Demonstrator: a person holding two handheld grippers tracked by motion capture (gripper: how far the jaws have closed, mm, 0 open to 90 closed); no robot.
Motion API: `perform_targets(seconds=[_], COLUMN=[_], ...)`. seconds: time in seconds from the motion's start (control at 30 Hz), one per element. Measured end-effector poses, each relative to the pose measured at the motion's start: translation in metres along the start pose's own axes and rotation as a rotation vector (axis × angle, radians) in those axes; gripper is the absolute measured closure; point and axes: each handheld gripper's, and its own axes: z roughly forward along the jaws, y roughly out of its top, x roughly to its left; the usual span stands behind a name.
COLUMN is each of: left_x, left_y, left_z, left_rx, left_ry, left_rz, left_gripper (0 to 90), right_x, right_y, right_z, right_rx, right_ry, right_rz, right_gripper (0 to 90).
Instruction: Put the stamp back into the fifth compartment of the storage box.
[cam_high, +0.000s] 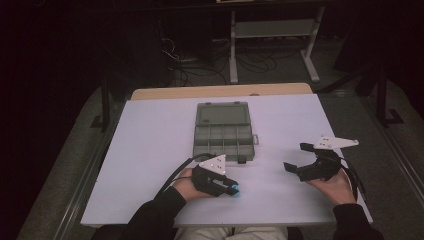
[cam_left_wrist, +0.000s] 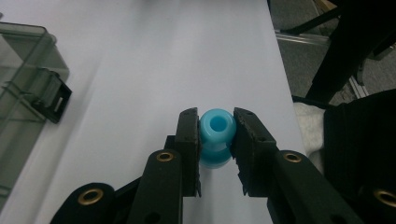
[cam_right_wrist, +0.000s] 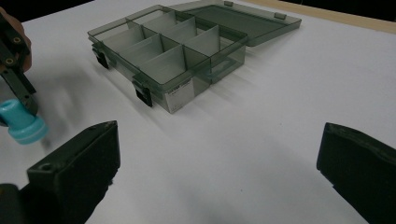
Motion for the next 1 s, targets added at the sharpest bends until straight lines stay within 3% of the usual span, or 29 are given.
perform_targets(seconds=[0.43,1.0], left_x=[0.004,0.011], left_y=[0.003,0.011], left_z=[-0.015,-0.036], left_rx=[-0.043,-0.056], left_ry=[0.027,0.069], left_rz=[-0.004,0.004], left_gripper=[72.3,72.5], right_x=[0.000,0.000], right_y=[0.000,0.000], right_z=[0.000,0.000], right_rx=[-0.001,-0.002], right_ry=[-0.001,-0.004], right_rz=[0.001,0.000], right_gripper=[0.0,0.0])
